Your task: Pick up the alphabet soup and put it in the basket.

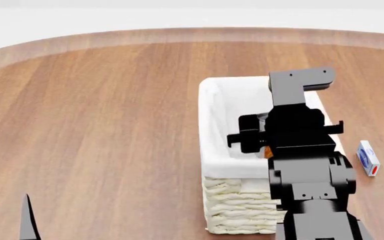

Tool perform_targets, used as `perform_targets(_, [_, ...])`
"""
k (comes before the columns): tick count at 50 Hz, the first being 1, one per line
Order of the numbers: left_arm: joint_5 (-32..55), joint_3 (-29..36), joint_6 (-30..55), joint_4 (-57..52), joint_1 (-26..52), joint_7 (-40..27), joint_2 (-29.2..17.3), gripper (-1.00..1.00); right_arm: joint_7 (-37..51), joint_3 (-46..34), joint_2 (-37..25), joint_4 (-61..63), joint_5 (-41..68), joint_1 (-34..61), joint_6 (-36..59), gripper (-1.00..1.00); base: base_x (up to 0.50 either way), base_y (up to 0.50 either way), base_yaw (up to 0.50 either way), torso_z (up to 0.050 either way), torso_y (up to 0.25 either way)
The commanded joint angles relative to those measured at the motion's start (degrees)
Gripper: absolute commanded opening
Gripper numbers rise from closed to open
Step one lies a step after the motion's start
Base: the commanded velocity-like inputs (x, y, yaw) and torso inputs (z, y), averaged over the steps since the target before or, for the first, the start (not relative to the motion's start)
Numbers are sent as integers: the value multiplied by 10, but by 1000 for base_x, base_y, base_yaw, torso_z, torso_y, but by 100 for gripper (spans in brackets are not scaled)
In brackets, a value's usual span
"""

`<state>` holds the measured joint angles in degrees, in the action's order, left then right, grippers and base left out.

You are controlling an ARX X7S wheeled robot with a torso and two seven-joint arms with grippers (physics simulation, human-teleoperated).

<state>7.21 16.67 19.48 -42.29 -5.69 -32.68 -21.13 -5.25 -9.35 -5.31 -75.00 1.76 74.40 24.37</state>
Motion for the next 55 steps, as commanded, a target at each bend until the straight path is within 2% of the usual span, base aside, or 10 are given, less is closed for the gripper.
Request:
perform_targets(1, [1, 2, 0, 1, 1, -2, -1, 100, -13, 4, 0, 0, -15, 4, 2, -100, 0, 0, 0, 0, 0])
perform_targets(2, [0, 2, 1, 2, 2, -2, -1, 100, -16, 5, 0, 0, -14, 5, 6, 100, 0, 0, 0, 0, 0])
perform_targets(14, [2, 3, -1, 3, 2, -3, -2, 100, -16, 8, 0, 0, -15, 2, -2, 100, 0, 0, 0, 0, 0])
perform_targets(22, [2, 4, 0, 2, 1, -5, -3, 100, -26, 53, 1, 0, 9, 9, -190, 100, 0, 0, 0, 0, 0])
perform_targets(35, [3, 6, 0, 3, 2, -7, -4, 100, -4, 77, 0, 0, -9, 23, -233, 100, 0, 0, 0, 0, 0])
perform_targets(41, [3, 5, 3, -2, 1, -10, -6, 100, -26, 84, 0, 11, -3, 23, -256, 100, 0, 0, 0, 0, 0])
perform_targets(42, [2, 6, 3, -2, 2, -10, -6, 100, -19, 84, -1, 97, 0, -60, -170, 100, 0, 0, 0, 0, 0])
perform_targets(44, [2, 7, 4, -3, 1, -10, -6, 100, -17, 92, -3, 268, 14, -143, -17, 100, 0, 0, 0, 0, 0])
perform_targets(48, [1, 7, 5, -4, 2, -11, -7, 100, -15, 96, -9, 606, 27, -191, 73, 100, 0, 0, 0, 0, 0])
perform_targets(55, [1, 10, 4, -2, 3, -11, -7, 100, 2, 88, -23, 819, 19, -284, 151, 100, 0, 0, 0, 0, 1])
